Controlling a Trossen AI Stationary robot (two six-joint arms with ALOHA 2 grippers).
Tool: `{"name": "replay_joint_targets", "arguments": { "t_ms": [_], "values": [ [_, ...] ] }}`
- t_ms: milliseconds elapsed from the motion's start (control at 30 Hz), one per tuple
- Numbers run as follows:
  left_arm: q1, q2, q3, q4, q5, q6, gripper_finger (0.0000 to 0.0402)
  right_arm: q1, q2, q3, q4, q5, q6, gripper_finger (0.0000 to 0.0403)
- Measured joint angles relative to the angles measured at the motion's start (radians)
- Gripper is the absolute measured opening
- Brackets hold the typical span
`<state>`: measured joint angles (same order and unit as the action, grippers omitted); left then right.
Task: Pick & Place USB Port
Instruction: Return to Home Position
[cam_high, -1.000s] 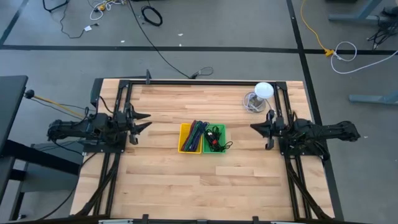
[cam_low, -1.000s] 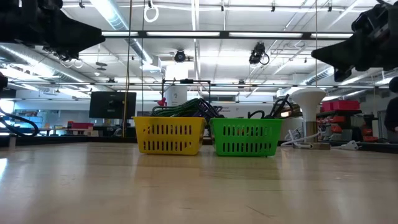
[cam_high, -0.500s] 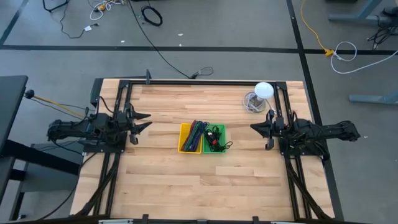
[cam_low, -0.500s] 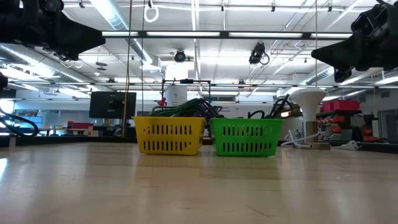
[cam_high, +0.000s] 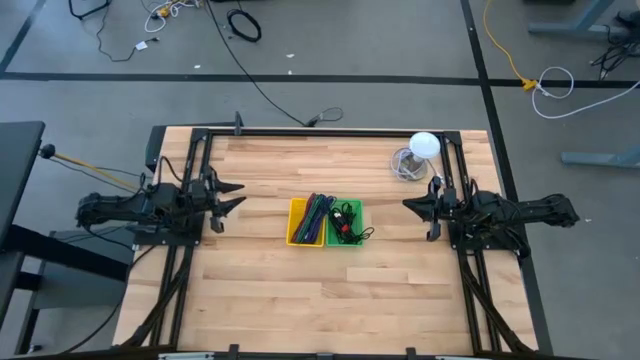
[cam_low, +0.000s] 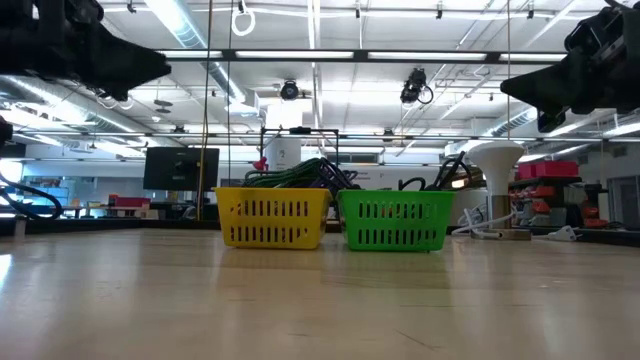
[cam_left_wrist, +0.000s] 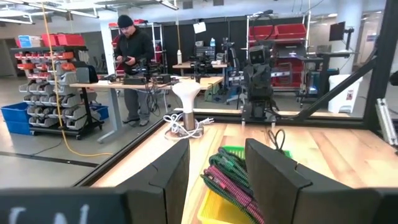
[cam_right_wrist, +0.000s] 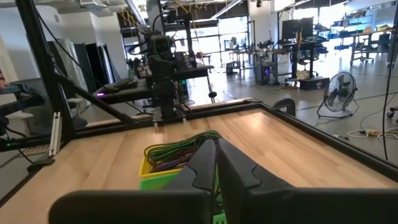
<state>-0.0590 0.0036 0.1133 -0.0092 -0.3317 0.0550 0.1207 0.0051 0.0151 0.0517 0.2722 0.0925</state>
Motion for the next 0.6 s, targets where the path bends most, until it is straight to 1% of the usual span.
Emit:
{"name": "replay_joint_targets", "arguments": {
  "t_ms": [133,167,200,333,600],
  "values": [
    [0.006,0.0,-0.094,0.104,0.0,-0.001,0.0161,0.0,0.0,0.0,0.0,0.0,0.0,0.0022],
    [0.005,0.0,-0.103,0.091,0.0,-0.001,0.0161,0.0,0.0,0.0,0.0,0.0,-0.001,0.0022],
    [0.005,0.0,-0.1,0.067,0.011,-0.01,0.0161,0.0,0.0,0.0,0.0,0.0,-0.001,0.0022],
    [0.005,-0.002,-0.102,0.082,0.041,-0.035,0.0161,0.0,0.0,0.0,0.0,0.0,-0.001,0.0023],
    [0.011,-0.002,-0.102,0.1,0.045,-0.049,0.0161,0.0,0.0,0.0,0.0,0.0,-0.001,0.0023]
  ]
}}
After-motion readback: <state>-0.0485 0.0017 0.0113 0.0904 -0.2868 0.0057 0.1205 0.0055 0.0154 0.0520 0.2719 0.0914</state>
